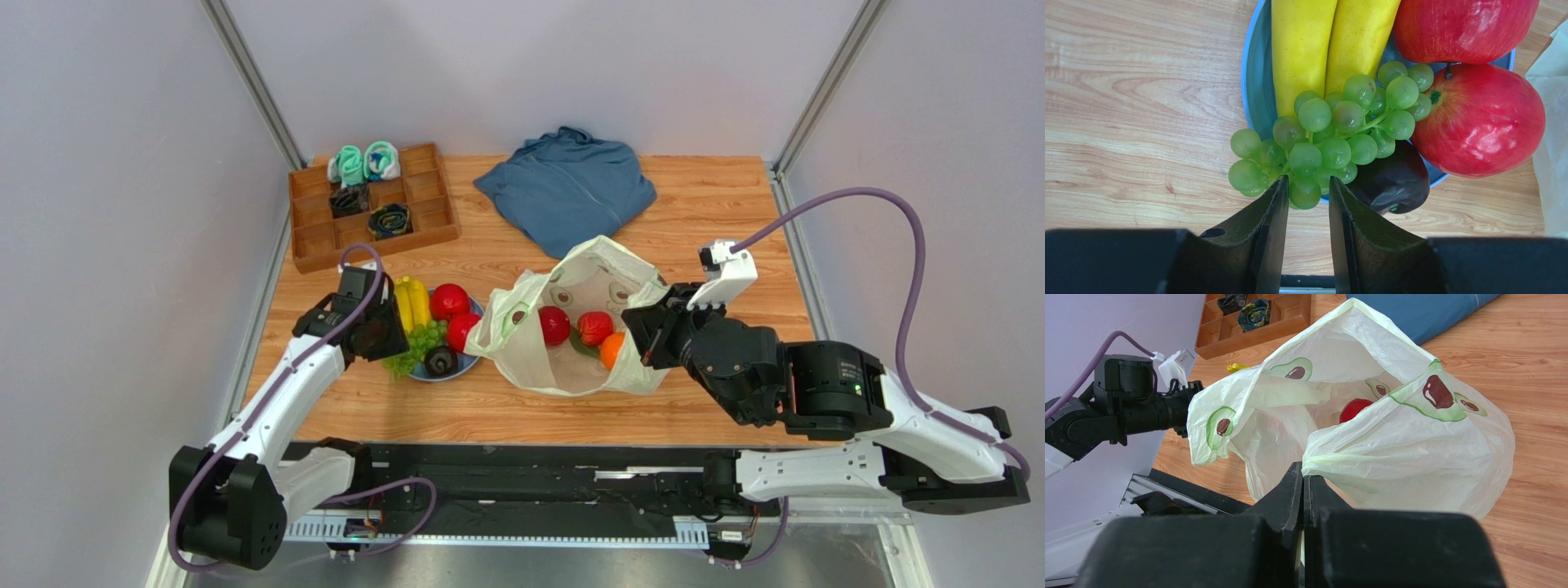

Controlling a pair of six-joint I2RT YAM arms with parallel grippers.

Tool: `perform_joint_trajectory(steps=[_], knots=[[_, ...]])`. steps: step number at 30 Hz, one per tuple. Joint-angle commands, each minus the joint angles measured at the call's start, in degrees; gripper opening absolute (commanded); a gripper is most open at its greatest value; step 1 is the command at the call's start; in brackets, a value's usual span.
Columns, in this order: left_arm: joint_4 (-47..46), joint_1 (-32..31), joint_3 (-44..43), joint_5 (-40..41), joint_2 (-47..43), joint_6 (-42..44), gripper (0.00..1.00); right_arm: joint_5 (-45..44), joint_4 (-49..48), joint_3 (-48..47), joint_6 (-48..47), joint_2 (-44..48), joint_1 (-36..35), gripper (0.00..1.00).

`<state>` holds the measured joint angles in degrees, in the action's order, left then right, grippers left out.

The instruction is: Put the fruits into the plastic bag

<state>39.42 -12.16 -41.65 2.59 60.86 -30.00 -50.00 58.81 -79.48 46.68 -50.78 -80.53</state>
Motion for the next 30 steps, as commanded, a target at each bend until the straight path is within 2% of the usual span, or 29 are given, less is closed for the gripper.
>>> perform_joint_trajectory(steps=[1, 7, 9, 13, 18, 27, 30], knots=[[0.31, 0.56, 0.34, 0.48, -1.88, -1.03, 0.37, -1.42, -2.20, 0.21, 1.05, 0.25, 0.20, 0.00], [0.92, 0.56, 0.16, 0.84, -2.15, -1.29, 0.29, -1.24, -2.21, 0.12, 0.96, 0.07, 0.20, 0.00], [1.10, 0.56, 0.08, 0.84, -1.97, -1.38, 0.21, -1.24, -2.29, 0.21, 1.05, 0.16, 0.20, 0.00], [1.54, 0.56, -0.01, 0.66, -2.15, -1.47, 0.11, -1.15, -2.20, 0.38, 1.14, 0.25, 0.20, 0.00], [2.85, 0.56, -0.71, 1.19, -2.76, -1.47, 0.10, -1.15, -2.21, 0.64, 1.40, 0.42, 0.20, 0.00], [5.93, 0.56, -2.82, 2.95, -4.87, -1.12, 0.00, -1.51, -2.21, 0.38, 1.22, 0.34, 0.20, 0.00], [6.81, 0.56, -3.53, 3.21, -5.58, -1.03, 0.00, -1.68, -2.20, 0.29, 1.05, 0.34, 0.20, 0.00]])
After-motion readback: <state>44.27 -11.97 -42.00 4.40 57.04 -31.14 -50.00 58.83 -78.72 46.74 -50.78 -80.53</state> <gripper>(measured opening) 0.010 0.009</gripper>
